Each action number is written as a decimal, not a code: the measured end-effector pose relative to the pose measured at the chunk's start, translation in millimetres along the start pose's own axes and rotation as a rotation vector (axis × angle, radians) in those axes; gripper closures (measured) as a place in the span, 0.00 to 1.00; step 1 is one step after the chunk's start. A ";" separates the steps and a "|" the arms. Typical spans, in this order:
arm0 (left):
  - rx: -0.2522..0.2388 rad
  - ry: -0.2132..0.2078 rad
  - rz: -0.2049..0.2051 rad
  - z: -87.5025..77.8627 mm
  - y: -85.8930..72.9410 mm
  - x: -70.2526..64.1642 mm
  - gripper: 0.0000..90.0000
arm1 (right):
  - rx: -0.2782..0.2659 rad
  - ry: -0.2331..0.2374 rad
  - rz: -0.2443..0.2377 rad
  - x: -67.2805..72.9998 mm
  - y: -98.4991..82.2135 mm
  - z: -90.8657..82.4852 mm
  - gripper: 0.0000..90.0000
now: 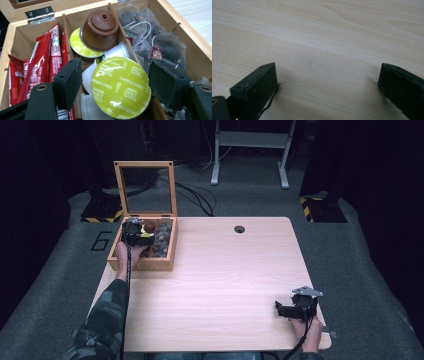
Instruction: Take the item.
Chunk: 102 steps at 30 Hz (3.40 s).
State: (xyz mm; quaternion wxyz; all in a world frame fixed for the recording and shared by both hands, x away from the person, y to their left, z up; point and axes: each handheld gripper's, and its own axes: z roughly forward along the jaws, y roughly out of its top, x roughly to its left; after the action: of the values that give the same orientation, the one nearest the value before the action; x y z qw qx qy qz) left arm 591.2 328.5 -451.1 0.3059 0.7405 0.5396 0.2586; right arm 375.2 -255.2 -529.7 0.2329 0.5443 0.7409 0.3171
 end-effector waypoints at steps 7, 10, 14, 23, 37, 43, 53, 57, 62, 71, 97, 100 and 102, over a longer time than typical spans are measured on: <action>0.003 -0.024 -0.031 -3.2 3.2 4.5 0.41 | -0.001 -0.003 -0.001 0.1 -0.1 0.2 0.02; 0.010 -0.036 -0.037 -2.4 2.2 5.1 0.42 | 0.000 -0.002 -0.002 0.0 -0.1 0.1 0.02; 0.005 -0.033 -0.035 -2.5 2.3 4.3 0.43 | -0.001 0.000 -0.002 -0.1 -0.2 -0.1 0.02; 0.004 -0.033 -0.042 -6.1 1.1 6.0 0.43 | -0.001 0.000 -0.002 -0.1 -0.2 -0.1 0.02; -0.044 -0.051 -0.036 -20.3 3.3 3.7 0.43 | -0.001 0.000 -0.002 -0.1 -0.2 -0.2 0.02; -0.083 -0.060 -0.042 -30.3 5.7 0.4 0.43 | -0.001 0.000 -0.002 -0.1 -0.2 -0.1 0.02; -0.121 -0.080 -0.038 -45.3 7.6 -4.6 0.43 | -0.002 0.001 0.004 0.4 -0.2 -0.1 0.02; -0.124 -0.094 -0.026 -52.5 9.0 -8.8 0.43 | -0.001 0.000 0.004 0.5 -0.2 -0.2 0.02; -0.142 -0.102 -0.006 -59.0 10.8 -15.0 0.43 | 0.001 0.000 0.004 0.5 -0.1 -0.2 0.02; -0.186 -0.141 0.042 -77.8 16.2 -31.6 0.44 | -0.002 0.001 0.003 0.3 -0.2 -0.1 0.02; -0.213 -0.216 0.126 -89.0 24.2 -72.0 0.43 | 0.000 0.000 0.004 0.5 -0.1 -0.2 0.02; -0.211 -0.228 0.136 -88.2 25.3 -78.2 0.43 | 0.002 0.000 0.008 1.0 -0.2 -0.4 0.02; -0.213 -0.229 0.141 -87.2 25.6 -80.2 0.43 | 0.002 0.000 0.007 0.8 -0.2 -0.3 0.02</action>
State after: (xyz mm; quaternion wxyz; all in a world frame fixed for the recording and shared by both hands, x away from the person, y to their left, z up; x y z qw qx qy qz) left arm 522.7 261.0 -377.4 0.4233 0.7647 0.4173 0.2489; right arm 374.6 -254.5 -529.6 0.2313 0.5473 0.7391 0.3173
